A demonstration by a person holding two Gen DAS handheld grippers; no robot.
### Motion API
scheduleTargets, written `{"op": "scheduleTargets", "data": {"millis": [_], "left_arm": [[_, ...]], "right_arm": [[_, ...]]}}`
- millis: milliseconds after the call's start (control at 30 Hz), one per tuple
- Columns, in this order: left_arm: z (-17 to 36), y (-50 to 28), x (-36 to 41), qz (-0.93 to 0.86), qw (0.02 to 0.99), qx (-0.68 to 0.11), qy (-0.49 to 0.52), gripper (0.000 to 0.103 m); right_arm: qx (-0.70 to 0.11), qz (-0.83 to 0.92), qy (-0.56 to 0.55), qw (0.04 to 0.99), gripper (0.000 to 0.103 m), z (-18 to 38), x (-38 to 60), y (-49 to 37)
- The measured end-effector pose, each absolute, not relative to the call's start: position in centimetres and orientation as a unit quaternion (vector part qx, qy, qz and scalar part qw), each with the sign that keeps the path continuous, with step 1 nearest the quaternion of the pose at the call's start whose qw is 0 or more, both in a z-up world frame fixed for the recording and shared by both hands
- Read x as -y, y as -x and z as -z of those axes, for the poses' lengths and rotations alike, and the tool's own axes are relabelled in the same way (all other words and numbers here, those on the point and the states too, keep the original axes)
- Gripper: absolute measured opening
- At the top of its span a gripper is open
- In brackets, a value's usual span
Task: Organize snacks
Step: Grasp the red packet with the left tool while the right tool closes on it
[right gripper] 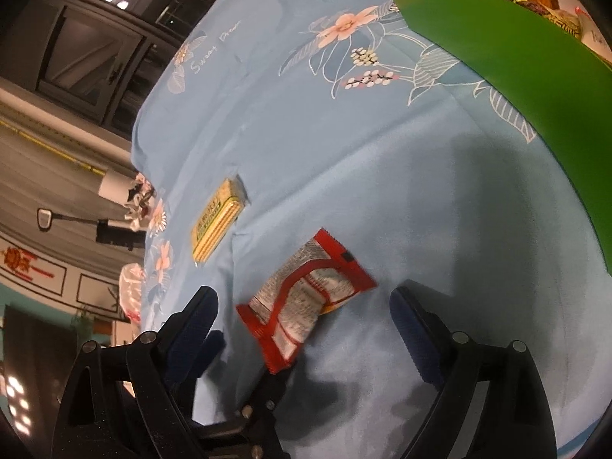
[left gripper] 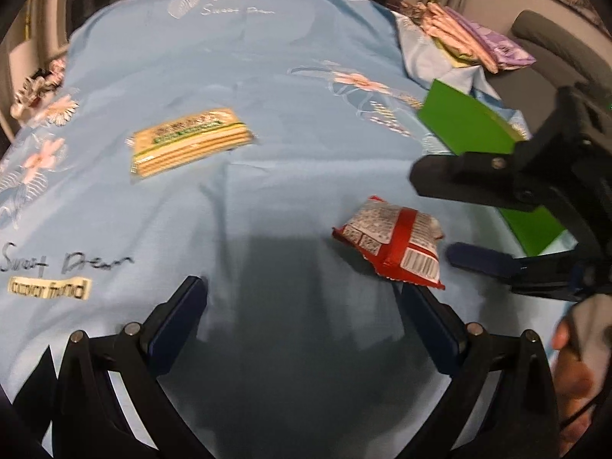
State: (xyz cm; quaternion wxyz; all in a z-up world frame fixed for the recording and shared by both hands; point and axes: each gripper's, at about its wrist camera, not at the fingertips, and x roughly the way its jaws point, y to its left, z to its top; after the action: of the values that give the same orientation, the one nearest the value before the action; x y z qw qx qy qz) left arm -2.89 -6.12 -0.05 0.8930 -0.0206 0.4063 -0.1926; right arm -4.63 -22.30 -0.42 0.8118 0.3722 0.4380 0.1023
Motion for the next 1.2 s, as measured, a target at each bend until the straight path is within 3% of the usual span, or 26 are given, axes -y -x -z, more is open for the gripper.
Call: {"op": "scheduleTargets", "data": {"millis": [267,733,1200], "left_arm": [[-0.5,3.0,6.0,0.251,0.867,-0.421,0.084,0.102],[-0.6,1.1,5.1,0.353,0.781,-0.466,0.221,0.102],[-0.9,0.1,7.0,0.372,0.775,-0.466,0.208,0.101]], "right_arm": [[-0.425,-0.121,-0.435,0.784,0.092,1.4,24.1,4.7],[-0.419,-0.111,-0.448,0.782,0.092,1.4,24.1,4.6],[-0.417,-0.078,-0.434,0.795,0.092,1.1,23.3,4.0]]}}
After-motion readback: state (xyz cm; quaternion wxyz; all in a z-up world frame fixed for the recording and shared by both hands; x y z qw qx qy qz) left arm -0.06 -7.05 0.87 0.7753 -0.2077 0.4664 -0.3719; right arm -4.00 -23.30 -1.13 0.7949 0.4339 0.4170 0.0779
